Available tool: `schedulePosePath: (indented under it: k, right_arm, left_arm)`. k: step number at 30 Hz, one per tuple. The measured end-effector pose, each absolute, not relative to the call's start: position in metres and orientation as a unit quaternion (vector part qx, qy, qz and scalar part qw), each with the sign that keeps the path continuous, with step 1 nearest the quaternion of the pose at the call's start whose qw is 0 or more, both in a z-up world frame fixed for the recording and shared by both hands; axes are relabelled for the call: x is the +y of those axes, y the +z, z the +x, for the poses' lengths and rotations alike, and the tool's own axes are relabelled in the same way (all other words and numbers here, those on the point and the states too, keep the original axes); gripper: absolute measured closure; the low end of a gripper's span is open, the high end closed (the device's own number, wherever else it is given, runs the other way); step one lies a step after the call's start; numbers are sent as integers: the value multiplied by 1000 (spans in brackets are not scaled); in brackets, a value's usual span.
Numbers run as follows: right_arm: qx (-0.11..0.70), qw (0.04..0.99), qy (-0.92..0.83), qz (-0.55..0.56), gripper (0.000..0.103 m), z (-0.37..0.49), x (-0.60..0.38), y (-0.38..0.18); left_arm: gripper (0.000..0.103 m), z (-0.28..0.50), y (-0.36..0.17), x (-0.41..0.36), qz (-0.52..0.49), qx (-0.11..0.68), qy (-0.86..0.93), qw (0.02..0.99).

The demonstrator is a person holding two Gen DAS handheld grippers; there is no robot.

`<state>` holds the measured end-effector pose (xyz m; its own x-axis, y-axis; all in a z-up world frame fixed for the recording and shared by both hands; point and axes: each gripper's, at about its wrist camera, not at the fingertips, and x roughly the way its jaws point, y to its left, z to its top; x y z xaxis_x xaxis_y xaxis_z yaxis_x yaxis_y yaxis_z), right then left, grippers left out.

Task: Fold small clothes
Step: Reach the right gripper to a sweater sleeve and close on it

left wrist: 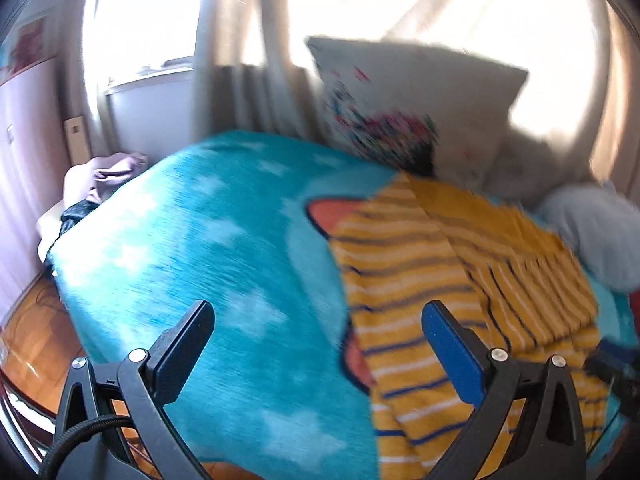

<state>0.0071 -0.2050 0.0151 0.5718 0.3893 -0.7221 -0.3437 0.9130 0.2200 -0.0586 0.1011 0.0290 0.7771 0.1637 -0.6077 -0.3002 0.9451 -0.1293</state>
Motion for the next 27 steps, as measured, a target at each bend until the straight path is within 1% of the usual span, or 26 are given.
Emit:
schedulePosePath:
  k: [2,4,7,9,10,11,14,18,22,25,27]
  right_arm:
    - [433,860,268,37,26,11,-180,10]
    - [451,842,295,31,29,16,-154,-2]
    - [471,830,297,8,30,26,-122,-21]
    - [486,821,298,10,36,32,-111,-31]
    - [493,816,302,13,50,34,-106,-35]
    - [502,809,307,18,71,37,-102,-38]
    - [491,816,303,15,83,33,-99,-32]
    - [457,829,322,10,85,24,-84,-7]
    - [433,810,394,15,85,28,-40,11]
    - [437,765,471,44,87,32,5,10]
    - [461,722,512,58,87,36,39,-2]
  left_arm:
    - [0,-66,38,113,-111,287,138,941]
    - [0,-72,44,122,-103,278,149,943]
    - [0,-74,47,137,-113,277,139,944]
    - [0,-77,48,148,-131,280,133,942]
    - [0,-78,48,152,-139,280,131,941]
    - [0,-80,48,158,-147,278,131,940]
    - [0,-84,49,170,-157,271,144,939]
    - [0,-99,60,188,-162,247,172,940]
    - [0,-119,77,207,-158,215,213,940]
    - [0,-133,88,223,-164,198,240,936]
    - [0,-139,92,232,-172,189,255,933]
